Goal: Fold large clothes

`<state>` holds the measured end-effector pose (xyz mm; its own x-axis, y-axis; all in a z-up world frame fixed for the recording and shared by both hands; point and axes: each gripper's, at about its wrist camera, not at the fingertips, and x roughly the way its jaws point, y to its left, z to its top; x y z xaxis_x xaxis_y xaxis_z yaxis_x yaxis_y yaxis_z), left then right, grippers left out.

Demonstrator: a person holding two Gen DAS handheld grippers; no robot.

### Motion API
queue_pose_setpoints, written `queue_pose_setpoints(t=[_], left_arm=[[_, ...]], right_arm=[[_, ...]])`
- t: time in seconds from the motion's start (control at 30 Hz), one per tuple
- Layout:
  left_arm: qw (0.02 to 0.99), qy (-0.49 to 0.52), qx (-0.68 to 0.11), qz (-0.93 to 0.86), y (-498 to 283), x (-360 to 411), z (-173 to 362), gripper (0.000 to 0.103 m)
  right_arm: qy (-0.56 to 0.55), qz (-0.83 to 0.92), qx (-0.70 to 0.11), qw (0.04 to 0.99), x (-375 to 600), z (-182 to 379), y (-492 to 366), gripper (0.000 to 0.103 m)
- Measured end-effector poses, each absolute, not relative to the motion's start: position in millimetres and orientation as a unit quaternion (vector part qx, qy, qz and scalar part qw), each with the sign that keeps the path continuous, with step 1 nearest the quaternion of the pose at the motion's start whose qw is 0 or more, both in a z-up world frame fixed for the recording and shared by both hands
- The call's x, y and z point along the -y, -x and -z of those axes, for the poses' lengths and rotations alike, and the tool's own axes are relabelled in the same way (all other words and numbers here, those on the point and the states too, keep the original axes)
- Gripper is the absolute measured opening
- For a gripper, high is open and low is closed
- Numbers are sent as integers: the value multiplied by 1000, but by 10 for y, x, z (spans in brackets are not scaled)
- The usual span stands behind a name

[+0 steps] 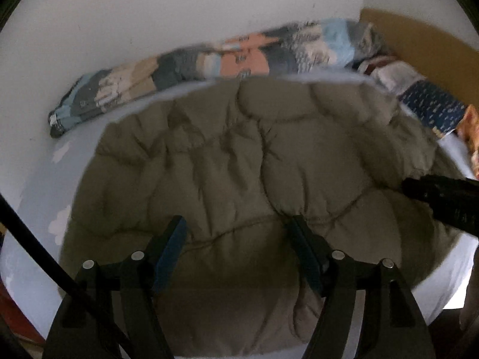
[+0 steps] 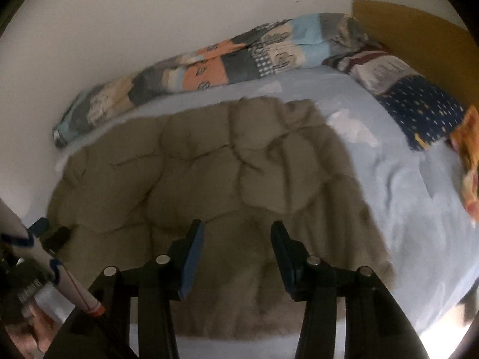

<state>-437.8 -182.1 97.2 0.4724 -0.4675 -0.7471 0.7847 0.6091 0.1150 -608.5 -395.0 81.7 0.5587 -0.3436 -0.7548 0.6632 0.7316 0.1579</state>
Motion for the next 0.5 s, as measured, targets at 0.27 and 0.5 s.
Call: queue_pose_setpoints(t=[0.27,0.5], left_arm=[[825,-208,-372,371,4206,1966,-976,86],[858,-174,-350,333,3574,2290,-1271,86]], right_arm=[[-225,299,-430,822,4082,-388,5839,53],[-217,328,-339,855,4366,-1057,5778,49]])
